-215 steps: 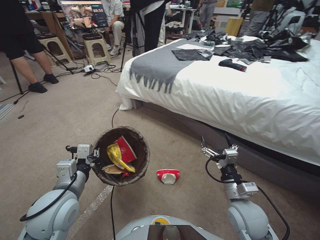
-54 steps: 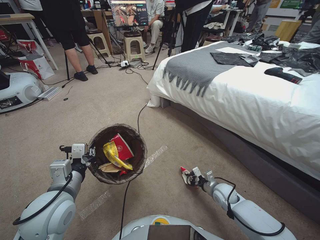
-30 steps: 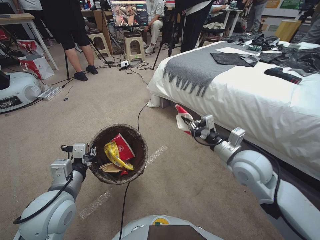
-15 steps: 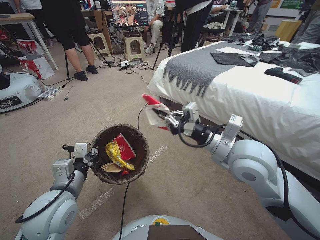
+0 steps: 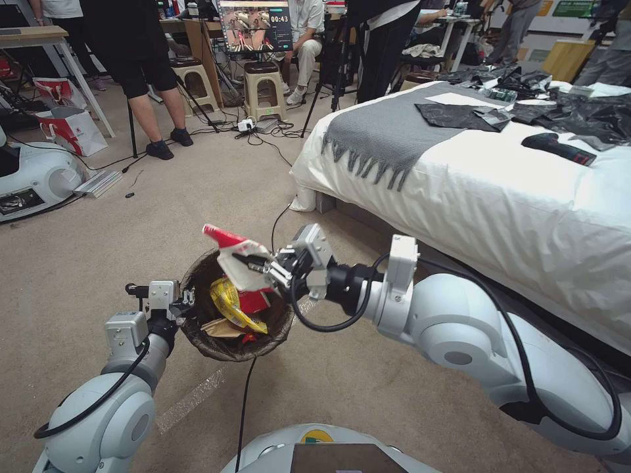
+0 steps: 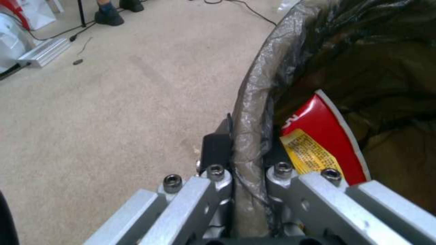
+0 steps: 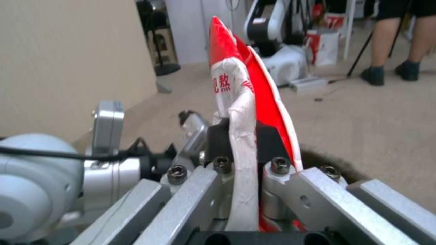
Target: Pick up the trash bin, then pick up the garbage from the floor and place it into the trash bin.
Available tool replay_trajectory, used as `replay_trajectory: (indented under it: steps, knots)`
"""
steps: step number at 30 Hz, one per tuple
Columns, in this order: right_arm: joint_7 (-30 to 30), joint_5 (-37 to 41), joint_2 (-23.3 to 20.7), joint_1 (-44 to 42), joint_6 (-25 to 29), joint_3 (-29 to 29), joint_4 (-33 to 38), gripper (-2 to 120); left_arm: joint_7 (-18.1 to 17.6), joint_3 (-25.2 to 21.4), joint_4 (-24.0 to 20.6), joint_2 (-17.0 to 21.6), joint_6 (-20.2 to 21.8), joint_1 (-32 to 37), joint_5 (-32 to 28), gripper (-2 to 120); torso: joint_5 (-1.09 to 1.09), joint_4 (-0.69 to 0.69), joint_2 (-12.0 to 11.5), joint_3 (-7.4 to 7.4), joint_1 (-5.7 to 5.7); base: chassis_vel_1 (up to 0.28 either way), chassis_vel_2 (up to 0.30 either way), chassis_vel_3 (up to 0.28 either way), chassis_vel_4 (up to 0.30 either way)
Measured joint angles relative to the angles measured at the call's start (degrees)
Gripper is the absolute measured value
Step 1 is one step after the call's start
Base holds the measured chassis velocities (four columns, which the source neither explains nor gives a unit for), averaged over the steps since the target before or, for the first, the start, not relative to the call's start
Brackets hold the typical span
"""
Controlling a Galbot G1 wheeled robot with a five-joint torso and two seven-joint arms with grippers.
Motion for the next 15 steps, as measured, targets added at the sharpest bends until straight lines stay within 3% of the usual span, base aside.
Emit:
replay_trajectory:
  steps: [8, 15]
  knots:
    - [1.94, 0.8, 0.02, 0.4, -1.8, -4.32, -0.1, 0, 0.0, 0.15, 0.0, -0.31, 0.13, -0.09, 0.01, 3, 0.0, 0.0, 0.0, 0.0, 0.0, 0.0, 0.0, 0.0, 0.0]
    - [4.73, 0.62, 1.31, 0.66, -3.31, -7.91, -1.19, 26, -0.02, -0.08, 0.0, -0.34, 0.16, 0.1, -0.05, 3, 0.0, 0.0, 0.0, 0.0, 0.0, 0.0, 0.0, 0.0, 0.0]
